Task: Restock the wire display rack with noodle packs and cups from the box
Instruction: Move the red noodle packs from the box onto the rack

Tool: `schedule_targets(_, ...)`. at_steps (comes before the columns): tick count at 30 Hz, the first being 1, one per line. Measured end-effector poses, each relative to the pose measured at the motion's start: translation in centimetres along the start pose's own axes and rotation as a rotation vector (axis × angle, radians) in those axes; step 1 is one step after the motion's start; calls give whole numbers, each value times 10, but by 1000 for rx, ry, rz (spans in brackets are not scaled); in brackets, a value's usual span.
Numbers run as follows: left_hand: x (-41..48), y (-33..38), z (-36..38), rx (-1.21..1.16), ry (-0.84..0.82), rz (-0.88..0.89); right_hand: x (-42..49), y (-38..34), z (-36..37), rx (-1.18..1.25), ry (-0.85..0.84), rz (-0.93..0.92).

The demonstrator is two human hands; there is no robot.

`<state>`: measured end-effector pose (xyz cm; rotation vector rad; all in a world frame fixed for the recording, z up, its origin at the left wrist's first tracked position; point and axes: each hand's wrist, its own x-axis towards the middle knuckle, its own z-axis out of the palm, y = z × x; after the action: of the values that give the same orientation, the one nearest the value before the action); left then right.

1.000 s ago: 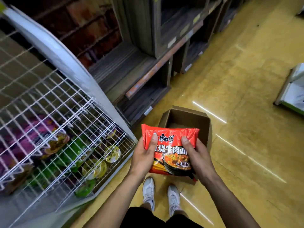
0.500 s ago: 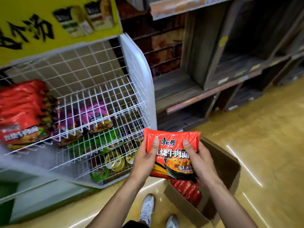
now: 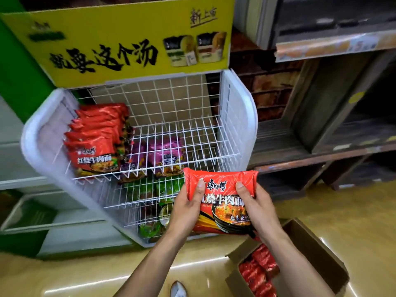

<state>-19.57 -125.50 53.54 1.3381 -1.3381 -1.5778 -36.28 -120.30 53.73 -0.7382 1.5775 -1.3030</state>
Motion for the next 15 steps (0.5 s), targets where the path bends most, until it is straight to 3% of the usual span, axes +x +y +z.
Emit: schedule_targets(15,57,36,-101,-14,58,86,55,-38,106,-127,-45,-104)
